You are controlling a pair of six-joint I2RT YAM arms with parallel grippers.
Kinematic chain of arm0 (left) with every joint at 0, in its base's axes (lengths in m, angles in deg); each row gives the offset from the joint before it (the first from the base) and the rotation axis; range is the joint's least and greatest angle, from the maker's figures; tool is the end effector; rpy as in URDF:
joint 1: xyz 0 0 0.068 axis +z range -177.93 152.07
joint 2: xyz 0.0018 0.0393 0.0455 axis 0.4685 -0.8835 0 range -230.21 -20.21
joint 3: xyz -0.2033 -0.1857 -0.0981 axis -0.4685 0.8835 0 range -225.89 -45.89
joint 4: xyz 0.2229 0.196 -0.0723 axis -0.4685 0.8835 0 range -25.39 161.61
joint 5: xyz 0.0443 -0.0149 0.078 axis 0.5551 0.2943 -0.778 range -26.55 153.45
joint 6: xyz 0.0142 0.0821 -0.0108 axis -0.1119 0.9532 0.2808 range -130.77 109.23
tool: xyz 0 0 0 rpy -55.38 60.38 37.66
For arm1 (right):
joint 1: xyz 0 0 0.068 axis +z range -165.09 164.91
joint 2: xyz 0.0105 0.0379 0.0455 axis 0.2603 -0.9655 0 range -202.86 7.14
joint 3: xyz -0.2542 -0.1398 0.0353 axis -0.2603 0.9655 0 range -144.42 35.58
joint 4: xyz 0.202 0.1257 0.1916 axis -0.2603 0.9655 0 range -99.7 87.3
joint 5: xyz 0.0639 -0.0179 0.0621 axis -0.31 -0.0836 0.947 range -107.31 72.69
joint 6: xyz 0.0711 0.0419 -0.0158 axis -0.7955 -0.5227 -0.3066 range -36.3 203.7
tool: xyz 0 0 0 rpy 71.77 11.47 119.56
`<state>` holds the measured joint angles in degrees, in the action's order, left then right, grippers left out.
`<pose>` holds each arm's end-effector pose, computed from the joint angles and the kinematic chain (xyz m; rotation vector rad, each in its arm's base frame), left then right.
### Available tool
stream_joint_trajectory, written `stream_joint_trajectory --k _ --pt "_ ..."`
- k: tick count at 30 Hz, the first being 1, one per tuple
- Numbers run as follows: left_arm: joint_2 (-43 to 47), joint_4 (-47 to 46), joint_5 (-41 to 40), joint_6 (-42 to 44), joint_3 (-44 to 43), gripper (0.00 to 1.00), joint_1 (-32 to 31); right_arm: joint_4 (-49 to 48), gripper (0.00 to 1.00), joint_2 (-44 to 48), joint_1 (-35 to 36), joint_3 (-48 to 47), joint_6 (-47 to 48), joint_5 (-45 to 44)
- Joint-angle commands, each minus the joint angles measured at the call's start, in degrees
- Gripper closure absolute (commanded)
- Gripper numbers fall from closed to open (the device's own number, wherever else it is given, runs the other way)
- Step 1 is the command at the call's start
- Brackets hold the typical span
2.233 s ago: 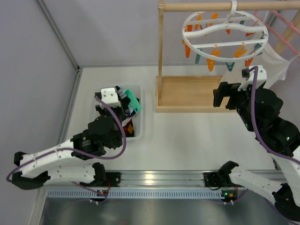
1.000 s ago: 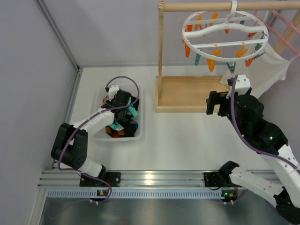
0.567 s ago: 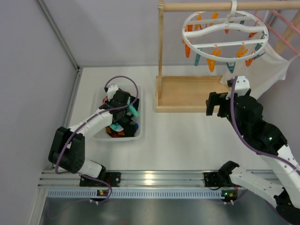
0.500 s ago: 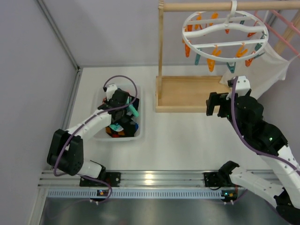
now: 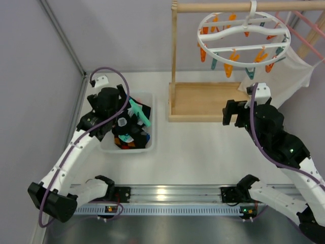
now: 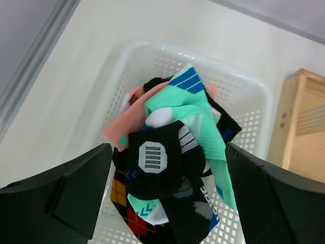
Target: Remove the socks clipped to the hanger
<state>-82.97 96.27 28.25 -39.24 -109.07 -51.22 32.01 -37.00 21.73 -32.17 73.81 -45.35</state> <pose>0.2885 -0.0781 0.3586 -0.4423 1.9601 0.0785 0.1739 0.0869 0.4398 -0.1033 1.8471 0.1060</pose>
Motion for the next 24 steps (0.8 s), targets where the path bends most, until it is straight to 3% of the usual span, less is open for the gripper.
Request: stream_joint_trajectory --k 1,4,6,9,16,24 --pt "-0.2 5.9 7.3 5.1 -6.2 0.02 0.2 -3.1 0.0 -1.4 -0.7 0.5 -2.4 -1.0" --pt "-0.8 9.3 12.9 8.1 -10.2 0.02 0.2 -3.7 0.01 -3.5 -3.4 1.0 -3.5 4.4" --pt "1.6 9.4 15.3 10.6 -10.5 0.02 0.2 -5.0 0.01 -4.5 -9.5 2.8 -4.1 14.8" --pt "4.9 10.1 18.8 14.1 -10.6 0.02 0.2 -5.3 0.01 -3.6 -19.7 5.8 -4.0 21.0" --pt "13.4 13.2 17.3 17.6 -7.1 0.02 0.2 -0.4 0.01 5.0 -21.3 7.7 1.8 15.0" --pt "25.0 14.3 18.1 19.9 -1.1 0.02 0.2 9.7 0.01 11.3 -21.3 2.7 2.9 13.4"
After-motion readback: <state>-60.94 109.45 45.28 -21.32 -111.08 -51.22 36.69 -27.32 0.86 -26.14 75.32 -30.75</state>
